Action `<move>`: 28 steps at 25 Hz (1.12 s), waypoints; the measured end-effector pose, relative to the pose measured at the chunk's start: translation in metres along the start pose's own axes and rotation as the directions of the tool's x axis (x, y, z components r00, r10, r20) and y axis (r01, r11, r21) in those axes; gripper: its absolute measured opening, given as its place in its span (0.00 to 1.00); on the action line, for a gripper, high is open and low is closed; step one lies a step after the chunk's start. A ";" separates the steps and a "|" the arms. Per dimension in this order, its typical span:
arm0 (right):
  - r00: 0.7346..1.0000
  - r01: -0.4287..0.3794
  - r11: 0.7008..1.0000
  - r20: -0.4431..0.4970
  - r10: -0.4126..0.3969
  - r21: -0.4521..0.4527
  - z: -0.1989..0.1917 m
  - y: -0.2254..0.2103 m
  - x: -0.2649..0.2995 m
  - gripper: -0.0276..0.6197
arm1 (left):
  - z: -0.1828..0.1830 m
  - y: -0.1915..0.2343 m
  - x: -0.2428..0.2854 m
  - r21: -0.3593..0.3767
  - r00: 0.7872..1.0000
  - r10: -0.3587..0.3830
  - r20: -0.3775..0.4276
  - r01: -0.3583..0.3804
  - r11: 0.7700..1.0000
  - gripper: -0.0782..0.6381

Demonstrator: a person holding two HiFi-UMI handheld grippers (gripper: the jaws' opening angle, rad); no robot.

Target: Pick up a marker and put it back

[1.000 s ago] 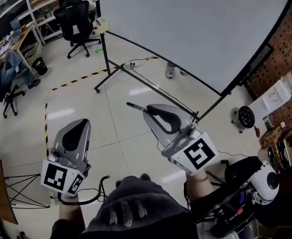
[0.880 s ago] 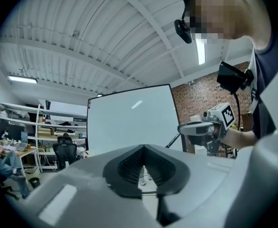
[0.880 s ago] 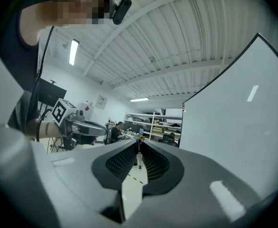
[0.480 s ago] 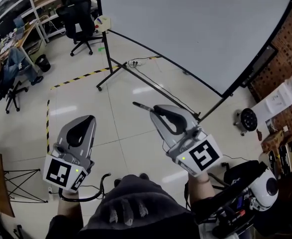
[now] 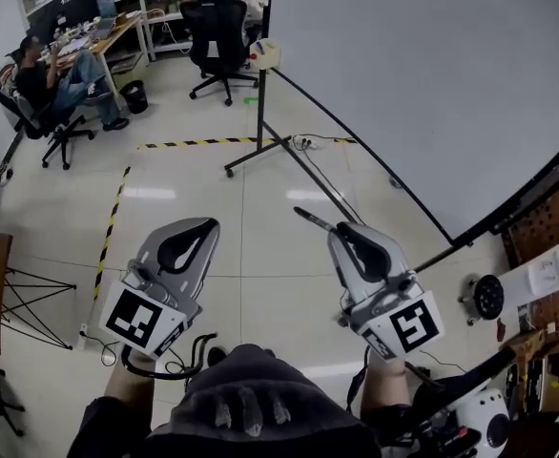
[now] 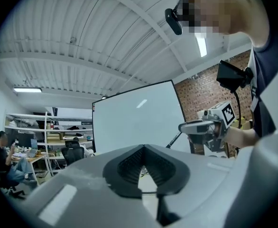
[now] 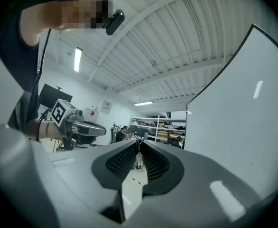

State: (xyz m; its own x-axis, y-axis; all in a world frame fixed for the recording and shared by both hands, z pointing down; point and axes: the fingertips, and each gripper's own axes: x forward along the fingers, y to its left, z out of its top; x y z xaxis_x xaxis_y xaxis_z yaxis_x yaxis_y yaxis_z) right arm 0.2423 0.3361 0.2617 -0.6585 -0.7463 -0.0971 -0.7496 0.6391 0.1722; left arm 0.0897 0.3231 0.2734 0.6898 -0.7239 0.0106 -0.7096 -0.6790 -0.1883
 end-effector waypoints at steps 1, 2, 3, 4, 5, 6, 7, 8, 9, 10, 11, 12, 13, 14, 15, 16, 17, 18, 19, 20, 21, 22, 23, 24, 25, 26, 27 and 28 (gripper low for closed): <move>1.000 -0.005 1.000 0.005 0.005 -0.003 0.002 -0.001 0.001 0.10 | 0.000 0.001 0.000 0.000 1.000 0.008 0.002 -0.008 1.000 0.12; 1.000 -0.009 1.000 0.009 0.009 -0.006 0.003 -0.002 0.001 0.10 | 0.001 0.001 0.000 0.000 1.000 0.014 0.003 -0.014 1.000 0.12; 1.000 -0.013 1.000 0.013 0.013 -0.009 0.004 -0.003 0.002 0.10 | 0.001 0.001 0.000 0.001 1.000 0.020 0.004 -0.020 1.000 0.12; 1.000 -0.017 1.000 0.017 0.017 -0.012 0.005 -0.004 0.003 0.10 | 0.001 0.001 0.000 0.001 1.000 0.025 0.005 -0.025 1.000 0.12; 1.000 -0.020 1.000 0.022 0.021 -0.015 0.007 -0.006 0.004 0.10 | 0.001 0.001 0.001 0.002 1.000 0.030 0.005 -0.030 1.000 0.12; 0.999 -0.024 1.000 0.028 0.024 -0.018 0.008 -0.007 0.004 0.10 | 0.001 0.001 0.001 0.003 0.999 0.035 0.006 -0.035 0.999 0.12; 0.999 -0.028 0.999 0.033 0.028 -0.020 0.010 -0.008 0.005 0.10 | 0.001 0.001 0.001 0.003 0.999 0.041 0.006 -0.041 0.999 0.12; 0.999 -0.031 0.999 0.039 0.032 -0.022 0.012 -0.009 0.005 0.10 | 0.001 0.001 0.001 0.004 0.999 0.047 0.005 -0.047 0.999 0.12; 0.998 -0.034 0.999 0.045 0.035 -0.023 0.013 -0.010 0.006 0.10 | 0.002 0.002 0.001 0.005 0.999 0.052 0.003 -0.052 0.999 0.12; 0.998 -0.036 0.999 0.052 0.037 -0.024 0.014 -0.011 0.007 0.10 | 0.002 0.002 0.001 0.008 0.998 0.057 0.002 -0.057 0.998 0.12; 0.997 -0.039 0.999 0.058 0.040 -0.024 0.016 -0.012 0.007 0.10 | 0.002 0.003 0.001 0.011 0.998 0.062 0.002 -0.062 0.998 0.12; 0.997 -0.041 0.999 0.066 0.043 -0.022 0.018 -0.013 0.008 0.10 | 0.003 0.004 0.001 0.015 0.998 0.068 0.001 -0.068 0.998 0.12; 0.996 -0.044 0.999 0.075 0.046 -0.019 0.020 -0.015 0.008 0.10 | 0.004 0.005 0.001 0.018 0.997 0.073 0.000 -0.073 0.997 0.12; 0.995 -0.046 0.999 0.084 0.047 -0.014 0.023 -0.016 0.008 0.10 | 0.005 0.006 0.000 0.019 0.997 0.079 0.002 -0.079 0.997 0.12; 0.994 -0.048 0.999 0.095 0.049 -0.010 0.026 -0.017 0.008 0.10 | 0.007 0.007 -0.001 0.019 0.996 0.085 0.006 -0.085 0.996 0.12; 0.993 -0.049 0.999 0.105 0.049 -0.008 0.030 -0.017 0.007 0.10 | 0.010 0.007 -0.002 0.020 0.996 0.090 0.010 -0.090 0.996 0.12; 0.992 -0.049 0.999 0.116 0.049 -0.009 0.034 -0.017 0.006 0.10 | 0.011 0.009 -0.004 0.023 0.995 0.095 0.013 -0.095 0.995 0.12; 0.991 -0.048 0.999 0.126 0.049 -0.011 0.037 -0.017 0.007 0.10 | 0.013 0.010 -0.006 0.025 0.995 0.100 0.017 -0.100 0.995 0.12; 0.990 -0.048 0.999 0.133 0.049 -0.014 0.040 -0.017 0.007 0.10 | 0.015 0.012 -0.008 0.022 0.994 0.105 0.025 -0.106 0.994 0.12; 0.989 -0.048 0.999 0.139 0.050 -0.017 0.043 -0.017 0.009 0.10 | 0.016 0.014 -0.010 0.020 0.993 0.110 0.030 -0.111 0.994 0.12; 0.989 -0.048 0.999 0.142 0.050 -0.020 0.045 -0.016 0.010 0.10 | 0.016 0.017 -0.012 0.017 0.993 0.115 0.031 -0.115 0.993 0.12; 0.988 -0.048 0.999 0.143 0.051 -0.022 0.045 -0.015 0.012 0.10 | 0.016 0.020 -0.013 0.014 0.992 0.119 0.036 -0.119 0.993 0.12; 0.989 -0.049 0.999 0.142 0.052 -0.023 0.045 -0.014 0.014 0.10 | 0.015 0.022 -0.014 0.012 0.992 0.121 0.039 -0.122 0.993 0.12; 0.989 -0.050 0.998 0.138 0.052 -0.024 0.044 -0.013 0.016 0.10 | 0.013 0.025 -0.013 0.013 0.992 0.121 0.034 -0.121 0.993 0.12; 0.990 -0.049 0.998 0.132 0.052 -0.025 0.043 -0.013 0.018 0.10 | 0.010 0.028 -0.013 0.014 0.993 0.118 0.028 -0.118 0.993 0.12; 0.991 -0.046 0.999 0.125 0.049 -0.025 0.041 -0.013 0.020 0.10 | 0.009 0.031 -0.011 0.012 0.993 0.115 0.031 -0.115 0.993 0.12; 0.992 -0.041 0.999 0.118 0.044 -0.026 0.040 -0.015 0.022 0.10 | 0.009 0.034 -0.008 0.008 0.993 0.112 0.040 -0.112 0.994 0.12; 0.993 -0.035 0.999 0.112 0.038 -0.027 0.039 -0.017 0.025 0.10 | 0.008 0.038 -0.005 0.006 0.993 0.107 0.043 -0.108 0.994 0.12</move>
State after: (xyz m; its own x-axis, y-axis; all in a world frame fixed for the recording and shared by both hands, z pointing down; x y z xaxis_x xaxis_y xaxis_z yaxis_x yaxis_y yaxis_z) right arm 0.2361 0.3141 0.2179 -0.6895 -0.6962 -0.1997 -0.7242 0.6592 0.2023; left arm 0.0602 0.3018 0.2579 0.6152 -0.7866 -0.0522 -0.7789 -0.5962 -0.1945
